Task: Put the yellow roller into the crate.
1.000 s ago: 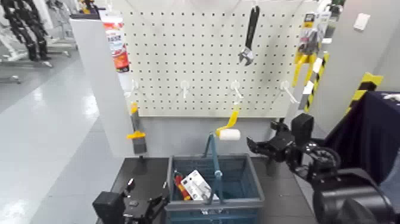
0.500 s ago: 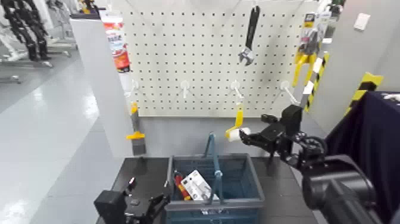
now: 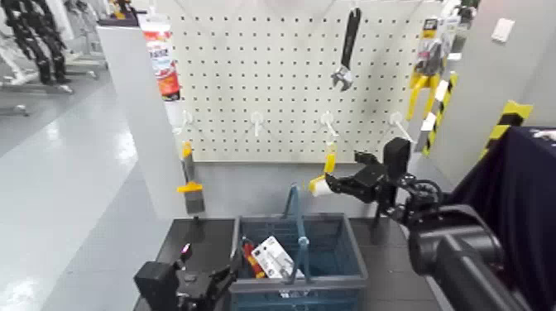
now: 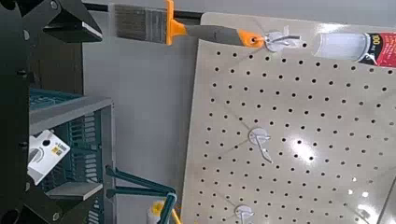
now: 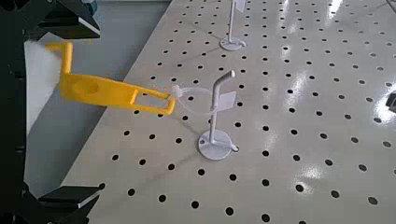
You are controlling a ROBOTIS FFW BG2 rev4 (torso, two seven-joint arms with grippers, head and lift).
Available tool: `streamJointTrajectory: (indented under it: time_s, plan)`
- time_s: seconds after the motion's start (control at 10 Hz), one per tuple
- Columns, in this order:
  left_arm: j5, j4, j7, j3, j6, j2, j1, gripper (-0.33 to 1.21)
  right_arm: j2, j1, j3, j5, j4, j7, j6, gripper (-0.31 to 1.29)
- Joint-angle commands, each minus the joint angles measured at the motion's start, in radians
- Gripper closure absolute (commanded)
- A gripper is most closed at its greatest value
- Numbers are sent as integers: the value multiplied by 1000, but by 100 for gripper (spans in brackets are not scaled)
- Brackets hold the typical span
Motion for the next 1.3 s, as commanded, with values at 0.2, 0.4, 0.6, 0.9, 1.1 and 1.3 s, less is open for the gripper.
streamJointTrajectory:
  time_s: [0.2, 0.4, 0.6, 0.9, 1.1, 1.3]
  plan:
    - [0, 2, 0, -9, 0, 1, -8, 17, 31, -80, -10, 2, 140, 15, -63, 12]
    - [0, 3, 0, -17, -2, 2, -16, 17, 48, -120, -23, 3, 215, 33, -91, 15]
    - [0, 3, 0, -21, -3, 2, -19, 17, 53, -135, -27, 2, 240, 42, -86, 41]
    - [0, 3, 0, -24, -6, 7, -22, 17, 61, -146, -33, 2, 257, 78, -57, 101]
    - [0, 3, 0, -23, -8, 9, -21, 17, 64, -146, -33, 2, 252, 76, -52, 116]
    - [2, 3, 0, -21, -11, 10, -21, 17, 65, -143, -33, 5, 249, 70, -60, 122]
